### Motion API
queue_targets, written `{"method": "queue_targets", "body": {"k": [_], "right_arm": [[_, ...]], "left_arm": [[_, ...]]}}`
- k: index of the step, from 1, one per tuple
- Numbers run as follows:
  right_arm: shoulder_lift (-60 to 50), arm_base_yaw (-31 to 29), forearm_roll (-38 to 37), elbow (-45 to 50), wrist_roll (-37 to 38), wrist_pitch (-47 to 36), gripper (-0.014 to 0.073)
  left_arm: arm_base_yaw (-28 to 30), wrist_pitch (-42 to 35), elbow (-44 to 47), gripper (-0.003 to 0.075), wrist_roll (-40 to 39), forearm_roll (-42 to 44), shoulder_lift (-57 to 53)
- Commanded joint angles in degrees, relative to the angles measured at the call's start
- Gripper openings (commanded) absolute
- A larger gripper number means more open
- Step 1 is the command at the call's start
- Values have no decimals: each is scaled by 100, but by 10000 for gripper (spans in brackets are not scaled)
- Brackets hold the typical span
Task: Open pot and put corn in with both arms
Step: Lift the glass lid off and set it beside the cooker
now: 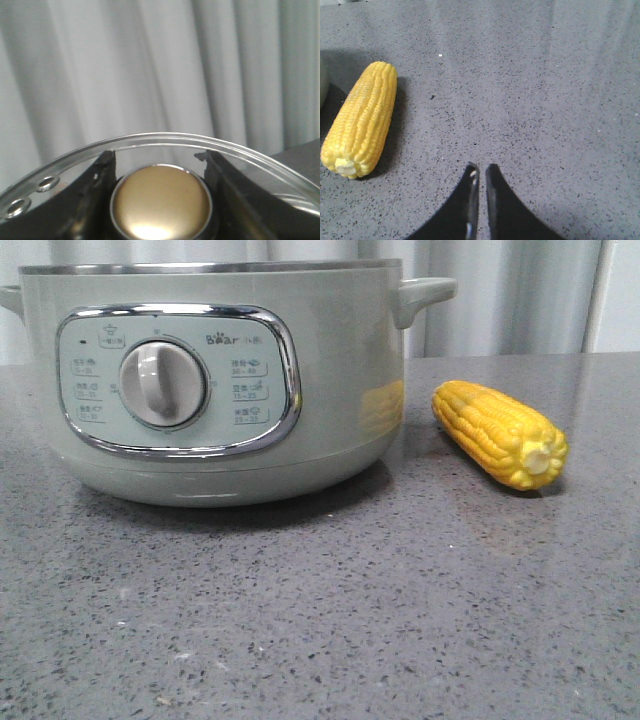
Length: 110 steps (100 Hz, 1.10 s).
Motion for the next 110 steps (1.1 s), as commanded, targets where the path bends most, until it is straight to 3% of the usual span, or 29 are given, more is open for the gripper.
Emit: {"method": "queue_targets", "body": {"k": [1,28,44,55,72,96,110], "right_arm": [[69,-12,-5,-147,-20,-473,-46],[69,-12,-5,-147,-20,-483,-46],[69,-12,-5,-147,-20,-471,-46],[69,-12,-5,-147,-20,-471,-46],[69,-12,-5,-147,-20,-471,-46],[69,-12,-5,-147,-20,-471,-46],[69,-12,-5,-147,-20,-471,-46]], "left_arm": [[413,-557,-53,-20,11,-11,-408],[1450,-668,1083,-20,11,-169,-1063],[1785,-1445,2043,-20,11,-558,-1187],[1772,-2262,2690,-20,-46,-590,-1166],[1650,-2807,3356,-20,-222,-590,-1081],[1416,-3142,3655,-20,-222,-590,-315],[1276,-3992,3655,-20,-222,-580,410]]}}
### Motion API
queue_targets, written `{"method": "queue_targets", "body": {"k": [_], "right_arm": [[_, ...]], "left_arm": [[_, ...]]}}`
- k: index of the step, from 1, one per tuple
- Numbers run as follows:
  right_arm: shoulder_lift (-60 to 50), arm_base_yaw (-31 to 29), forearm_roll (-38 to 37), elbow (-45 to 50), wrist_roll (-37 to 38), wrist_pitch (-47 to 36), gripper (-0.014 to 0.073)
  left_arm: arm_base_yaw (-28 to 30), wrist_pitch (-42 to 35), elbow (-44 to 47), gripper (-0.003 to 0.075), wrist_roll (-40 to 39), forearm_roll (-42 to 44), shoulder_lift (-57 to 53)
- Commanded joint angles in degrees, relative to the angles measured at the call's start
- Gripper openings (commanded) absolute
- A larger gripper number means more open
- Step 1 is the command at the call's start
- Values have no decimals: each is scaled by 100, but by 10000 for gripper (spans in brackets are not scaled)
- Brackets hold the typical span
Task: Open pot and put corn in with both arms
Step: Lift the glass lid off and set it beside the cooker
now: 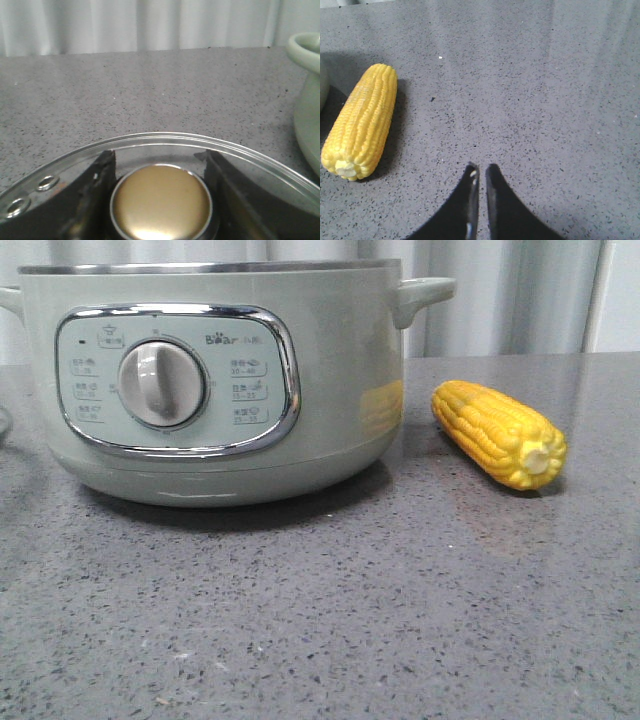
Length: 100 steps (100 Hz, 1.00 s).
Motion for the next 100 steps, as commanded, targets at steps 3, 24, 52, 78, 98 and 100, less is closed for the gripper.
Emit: {"method": "queue_targets", "body": {"k": [3,24,52,78,98,100], "right_arm": [[69,-12,-5,-147,-20,-448,-46],[69,-12,-5,-147,-20,-448,-46],[69,-12,-5,-147,-20,-448,-46],[69,-12,-5,-147,-20,-448,-46],[69,-12,-5,-147,-20,-448,-46],[69,-12,-5,-147,-20,-448,-46]], "left_arm": [[-88,-1624,-209,-20,-52,-4,428],[-88,-2590,-209,-20,-52,6,1408],[-88,-2589,-209,-20,-64,134,1879],[-88,-2589,-209,-19,-64,1014,1879],[-88,-2589,-209,127,-64,790,1879],[-88,-2589,-209,159,-64,789,1879]]}}
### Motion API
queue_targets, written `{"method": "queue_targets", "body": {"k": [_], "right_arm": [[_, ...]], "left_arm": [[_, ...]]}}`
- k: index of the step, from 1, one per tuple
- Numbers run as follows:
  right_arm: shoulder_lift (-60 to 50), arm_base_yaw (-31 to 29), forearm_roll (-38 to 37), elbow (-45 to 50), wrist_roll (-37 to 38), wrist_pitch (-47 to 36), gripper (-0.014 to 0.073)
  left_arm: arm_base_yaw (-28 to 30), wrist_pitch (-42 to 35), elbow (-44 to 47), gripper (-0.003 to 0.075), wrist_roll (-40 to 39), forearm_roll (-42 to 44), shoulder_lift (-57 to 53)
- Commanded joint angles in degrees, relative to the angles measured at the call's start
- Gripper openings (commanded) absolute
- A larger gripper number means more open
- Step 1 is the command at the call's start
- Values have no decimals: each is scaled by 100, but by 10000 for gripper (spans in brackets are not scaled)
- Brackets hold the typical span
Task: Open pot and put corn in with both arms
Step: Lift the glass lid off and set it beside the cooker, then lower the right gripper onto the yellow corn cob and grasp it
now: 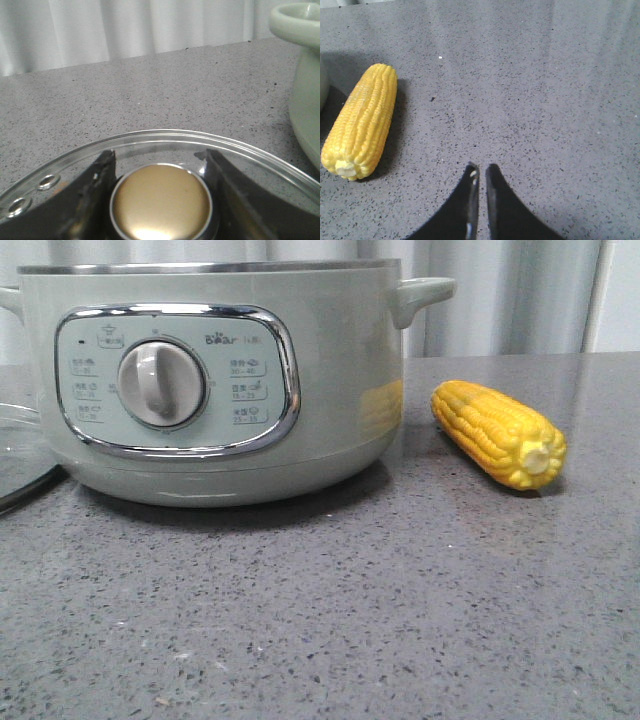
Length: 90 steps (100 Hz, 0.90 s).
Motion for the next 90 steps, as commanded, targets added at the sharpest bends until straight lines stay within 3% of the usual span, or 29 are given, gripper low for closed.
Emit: {"method": "queue_targets", "body": {"k": [1,9,16,59,71,83,90], "right_arm": [[69,-12,-5,-147,-20,-448,-46],[69,-12,-5,-147,-20,-448,-46],[69,-12,-5,-147,-20,-448,-46],[142,-12,256,-282,-20,-245,-30],[418,3,256,-499,-20,-68,101],[875,177,256,-850,-20,263,296],[1194,327,256,-1125,-20,465,332]], "left_arm": [[-35,-510,-151,170,108,-15,-103],[-35,-510,-151,289,108,-140,-103],[-35,-522,-151,342,108,-170,-103],[-35,-554,-161,391,108,-227,-949],[-35,-229,-161,391,108,-186,-1556],[-35,25,-161,390,108,-9,-2292],[-35,173,-172,389,108,30,-2723]]}}
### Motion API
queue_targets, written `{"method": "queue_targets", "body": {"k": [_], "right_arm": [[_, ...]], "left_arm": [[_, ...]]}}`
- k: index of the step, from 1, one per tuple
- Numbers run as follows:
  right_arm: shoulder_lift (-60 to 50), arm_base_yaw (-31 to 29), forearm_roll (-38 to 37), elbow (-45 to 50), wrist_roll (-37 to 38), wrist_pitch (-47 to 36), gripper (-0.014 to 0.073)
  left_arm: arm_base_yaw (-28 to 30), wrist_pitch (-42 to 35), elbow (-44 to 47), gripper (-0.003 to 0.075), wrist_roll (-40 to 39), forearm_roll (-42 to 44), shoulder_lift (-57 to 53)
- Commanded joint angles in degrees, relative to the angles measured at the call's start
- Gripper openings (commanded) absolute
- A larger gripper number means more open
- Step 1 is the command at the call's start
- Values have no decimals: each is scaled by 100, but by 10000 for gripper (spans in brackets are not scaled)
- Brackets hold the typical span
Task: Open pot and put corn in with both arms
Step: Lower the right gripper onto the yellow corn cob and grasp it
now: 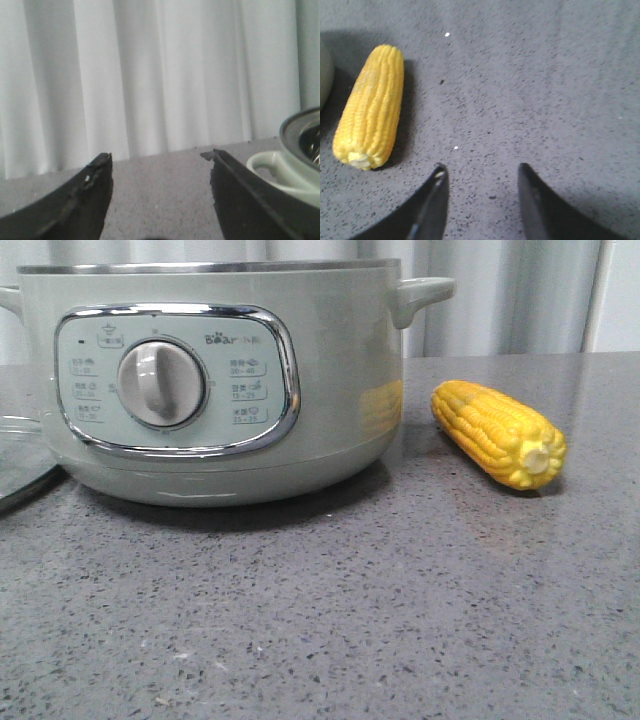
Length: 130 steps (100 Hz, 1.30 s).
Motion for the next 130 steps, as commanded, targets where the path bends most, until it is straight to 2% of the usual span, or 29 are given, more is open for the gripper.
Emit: {"method": "queue_targets", "body": {"k": [1,15,34,70,110,130], "right_arm": [[376,161,0,-494,-20,-112,332],[1087,406,369,-1145,-20,276,331],[2082,694,723,-1941,-20,688,331],[3796,1106,1111,-3187,-20,1579,331],[4724,1106,1344,-3449,-20,1743,331],[4843,1106,1358,-3449,-20,1746,324]], "left_arm": [[-35,-224,-172,389,-2,66,-560],[-35,276,-251,389,-2,66,-1255],[-35,347,-404,389,-2,66,-1827],[-35,400,-489,389,-2,75,-1898],[-35,400,-489,389,-2,75,-1898],[-35,400,-489,389,-2,75,-1898]]}}
